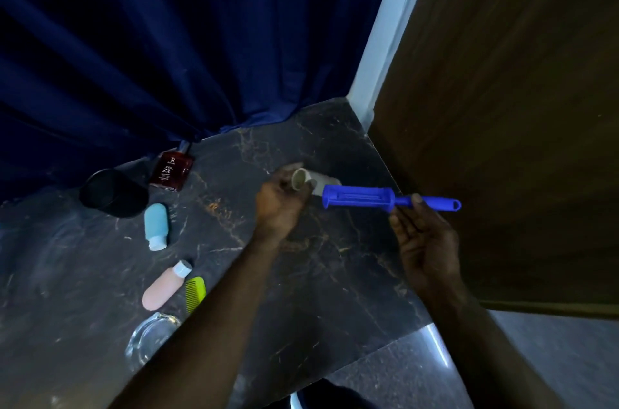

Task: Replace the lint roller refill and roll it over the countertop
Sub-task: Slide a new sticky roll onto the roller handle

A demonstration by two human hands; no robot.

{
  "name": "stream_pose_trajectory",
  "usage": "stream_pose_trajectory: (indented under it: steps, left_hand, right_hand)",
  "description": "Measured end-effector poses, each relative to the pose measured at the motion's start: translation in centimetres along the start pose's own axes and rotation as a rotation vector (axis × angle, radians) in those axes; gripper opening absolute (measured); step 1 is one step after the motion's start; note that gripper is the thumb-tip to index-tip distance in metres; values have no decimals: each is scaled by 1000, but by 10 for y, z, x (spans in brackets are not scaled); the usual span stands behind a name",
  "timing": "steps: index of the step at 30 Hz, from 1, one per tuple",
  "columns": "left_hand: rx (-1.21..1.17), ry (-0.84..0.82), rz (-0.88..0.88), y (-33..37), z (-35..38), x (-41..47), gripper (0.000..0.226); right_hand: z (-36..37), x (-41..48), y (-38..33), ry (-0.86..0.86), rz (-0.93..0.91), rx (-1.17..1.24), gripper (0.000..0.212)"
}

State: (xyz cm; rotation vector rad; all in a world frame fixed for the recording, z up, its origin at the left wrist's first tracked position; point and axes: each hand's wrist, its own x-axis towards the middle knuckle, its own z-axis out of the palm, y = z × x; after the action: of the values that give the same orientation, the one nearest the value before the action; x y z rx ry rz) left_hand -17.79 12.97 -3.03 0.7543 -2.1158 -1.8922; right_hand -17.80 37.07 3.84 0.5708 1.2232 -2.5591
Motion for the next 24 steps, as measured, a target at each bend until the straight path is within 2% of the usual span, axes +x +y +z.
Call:
stream_pose_trajectory:
  steps: [4, 7, 9, 16, 24]
  left_hand:
    - [-405, 43, -137, 13, -41, -20, 33]
    - [-510, 68, -141, 25, -66, -37, 41]
    - [-568, 82, -150, 30, -79, -44, 38]
    - [-609, 98, -131, 49, -100, -62, 22]
    - [-575, 148, -87, 55, -103, -77, 31]
  right_hand:
    - [8, 13, -4, -23, 1, -3, 11]
    - [21, 19, -3, -41, -6, -21, 11]
    - [29, 23, -1, -63, -16, -29, 11]
    - [46, 27, 12, -101, 25, -29, 11]
    - [53, 15, 19, -135, 21, -61, 8]
